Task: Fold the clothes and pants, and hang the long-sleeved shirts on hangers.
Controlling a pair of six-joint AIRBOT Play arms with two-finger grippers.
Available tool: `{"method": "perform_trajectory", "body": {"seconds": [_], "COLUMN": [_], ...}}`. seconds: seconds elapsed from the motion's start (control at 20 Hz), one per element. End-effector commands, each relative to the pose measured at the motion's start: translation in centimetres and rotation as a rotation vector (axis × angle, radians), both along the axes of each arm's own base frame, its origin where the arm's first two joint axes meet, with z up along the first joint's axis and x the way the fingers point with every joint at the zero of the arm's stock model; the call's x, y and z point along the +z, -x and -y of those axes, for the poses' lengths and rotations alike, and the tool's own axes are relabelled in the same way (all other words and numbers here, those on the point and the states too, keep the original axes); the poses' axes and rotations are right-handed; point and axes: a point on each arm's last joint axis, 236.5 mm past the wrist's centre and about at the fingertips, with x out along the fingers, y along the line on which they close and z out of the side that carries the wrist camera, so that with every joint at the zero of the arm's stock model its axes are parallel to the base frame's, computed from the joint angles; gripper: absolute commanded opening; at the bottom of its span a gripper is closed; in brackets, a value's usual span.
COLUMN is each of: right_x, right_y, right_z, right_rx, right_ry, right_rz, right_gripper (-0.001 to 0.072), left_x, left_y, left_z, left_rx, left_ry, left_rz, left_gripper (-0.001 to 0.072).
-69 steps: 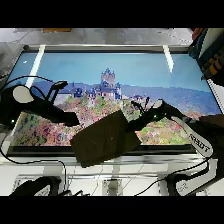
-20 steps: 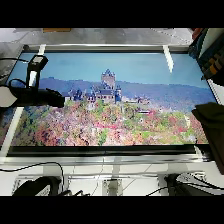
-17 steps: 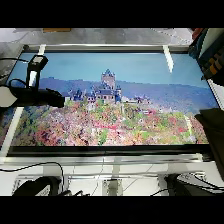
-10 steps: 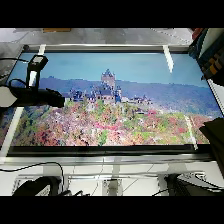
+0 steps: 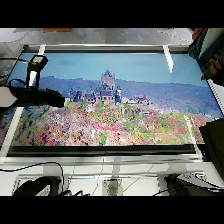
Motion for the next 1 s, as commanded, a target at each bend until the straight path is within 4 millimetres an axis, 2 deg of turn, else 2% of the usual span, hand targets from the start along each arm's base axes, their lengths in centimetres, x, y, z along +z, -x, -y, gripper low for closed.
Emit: {"method": "perform_trajectory", "body": {"seconds": [0.0,0.1,0.2,0.25,0.3,0.35,0.5,0.6,0.7,0.85,0.95], "right_x": [0.1,0.0,0.0,0.1,0.3,0.4,0.6,0.7,0.5,-0.1,-0.2], "right_y": [-3.5,-8.1,-13.1,-15.8,-18.4,-21.1,-26.6,-28.4,-28.4,-27.2,-26.9], "right_z": [-0.5,-2.5,-5.6,-7.8,-10.4,-13.8,-25.1,-32.6,-38.9,-45.1,-47.4], "right_rx": [0.053,0.201,0.365,0.477,0.609,0.802,1.231,1.426,1.605,1.8,1.833], "right_ry": [-0.019,-0.061,-0.1,-0.11,-0.115,-0.11,-0.12,-0.131,-0.131,-0.085,-0.047], "right_rz": [0.133,0.241,0.309,0.32,0.32,0.307,0.28,0.281,0.244,0.161,0.135], "right_gripper": [0.0019,0.0019,0.0018,0.0018,0.0019,0.0019,0.0019,0.0019,0.0019,0.0019,0.0019], "left_x": [0.1,0.1,0.1,0.1,0.1,0.1,0.0,0.0,0.0,0.0,0.0], "left_y": [0.0,0.0,0.0,0.0,0.0,0.0,0.0,0.0,0.0,0.0,0.0], "left_z": [0.0,0.0,0.0,0.0,0.0,0.0,0.0,0.0,0.0,0.0,0.0], "left_rx": [0.001,0.001,0.001,0.001,0.001,0.001,0.001,0.001,0.001,0.001,0.001], "left_ry": [0.0,0.0,0.0,0.0,0.0,0.0,0.0,0.0,0.0,0.0,0.0], "left_rz": [0.002,0.002,0.002,0.002,0.002,0.002,0.001,0.001,0.001,0.001,0.001], "left_gripper": [0.0019,0.0019,0.0019,0.0019,0.0019,0.0019,0.0019,0.0019,0.0019,0.0019,0.0019]}}
